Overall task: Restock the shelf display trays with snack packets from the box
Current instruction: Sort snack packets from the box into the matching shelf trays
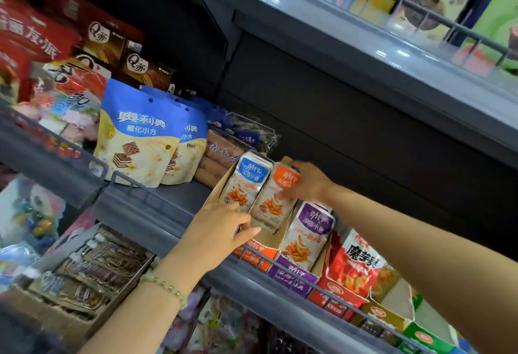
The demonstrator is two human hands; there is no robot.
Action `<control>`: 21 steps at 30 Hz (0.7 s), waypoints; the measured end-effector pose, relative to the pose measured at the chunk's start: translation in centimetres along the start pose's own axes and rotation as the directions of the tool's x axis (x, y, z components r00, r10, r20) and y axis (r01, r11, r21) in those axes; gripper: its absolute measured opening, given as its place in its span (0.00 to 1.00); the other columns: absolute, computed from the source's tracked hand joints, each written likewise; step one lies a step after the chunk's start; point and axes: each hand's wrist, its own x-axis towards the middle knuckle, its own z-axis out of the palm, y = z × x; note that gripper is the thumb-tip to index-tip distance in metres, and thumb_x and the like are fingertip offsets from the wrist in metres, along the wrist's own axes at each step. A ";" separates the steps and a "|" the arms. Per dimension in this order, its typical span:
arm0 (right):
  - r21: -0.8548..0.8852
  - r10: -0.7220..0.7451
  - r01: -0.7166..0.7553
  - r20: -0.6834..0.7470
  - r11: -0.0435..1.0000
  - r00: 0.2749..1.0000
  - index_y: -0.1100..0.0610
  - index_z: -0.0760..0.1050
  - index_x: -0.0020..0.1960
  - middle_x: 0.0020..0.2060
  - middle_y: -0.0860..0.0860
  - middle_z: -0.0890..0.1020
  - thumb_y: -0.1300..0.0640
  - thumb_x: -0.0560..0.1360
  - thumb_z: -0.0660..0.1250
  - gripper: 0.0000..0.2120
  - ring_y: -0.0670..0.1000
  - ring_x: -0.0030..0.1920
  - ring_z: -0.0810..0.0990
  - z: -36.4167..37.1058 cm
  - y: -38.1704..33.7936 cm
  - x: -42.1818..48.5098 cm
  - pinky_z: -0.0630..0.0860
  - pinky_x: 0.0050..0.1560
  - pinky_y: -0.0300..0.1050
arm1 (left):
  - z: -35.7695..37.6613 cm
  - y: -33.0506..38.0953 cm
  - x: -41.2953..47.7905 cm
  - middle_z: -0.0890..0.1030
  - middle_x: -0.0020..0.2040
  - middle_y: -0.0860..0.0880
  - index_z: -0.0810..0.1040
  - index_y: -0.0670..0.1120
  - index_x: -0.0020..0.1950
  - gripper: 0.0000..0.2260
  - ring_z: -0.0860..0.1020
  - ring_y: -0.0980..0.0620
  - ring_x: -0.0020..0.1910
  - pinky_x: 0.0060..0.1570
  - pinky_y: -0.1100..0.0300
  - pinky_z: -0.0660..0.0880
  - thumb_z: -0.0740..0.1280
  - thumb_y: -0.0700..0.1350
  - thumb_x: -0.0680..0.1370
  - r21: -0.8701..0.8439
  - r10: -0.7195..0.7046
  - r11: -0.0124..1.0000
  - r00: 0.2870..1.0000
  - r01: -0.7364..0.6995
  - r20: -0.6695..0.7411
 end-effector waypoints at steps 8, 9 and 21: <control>-0.276 -0.118 0.092 -0.082 0.957 0.990 0.47 0.66 0.67 0.62 0.48 0.76 0.49 0.67 0.76 0.33 0.49 0.59 0.77 1.6 0.9 0.4 0.76 0.60 0.50 | 0.1 -0.5 0.1 0.74 0.49 0.58 0.69 0.54 0.42 0.12 0.69 0.59 0.48 0.50 0.65 0.62 0.57 0.60 0.79 -0.047 -0.021 0.999 1.000 0.021 -0.010; -0.297 -0.132 0.102 -0.083 0.949 0.988 0.46 0.65 0.68 0.62 0.47 0.76 0.48 0.68 0.76 0.33 0.50 0.60 0.76 1.5 1.0 0.3 0.75 0.62 0.51 | 0.1 -0.5 0.1 0.73 0.48 0.58 0.69 0.54 0.42 0.12 0.68 0.60 0.46 0.50 0.65 0.62 0.57 0.60 0.79 -0.046 -0.023 0.999 1.000 0.023 -0.008; -0.363 -0.173 0.089 -0.206 0.927 0.963 0.44 0.64 0.72 0.69 0.50 0.69 0.43 0.70 0.73 0.34 0.53 0.68 0.69 2.7 1.6 -0.6 0.65 0.70 0.55 | 0.7 -0.6 0.3 0.73 0.47 0.59 0.75 0.55 0.46 0.13 0.69 0.62 0.47 0.60 0.60 0.65 0.57 0.61 0.78 -0.016 -0.043 0.999 0.999 0.043 -0.024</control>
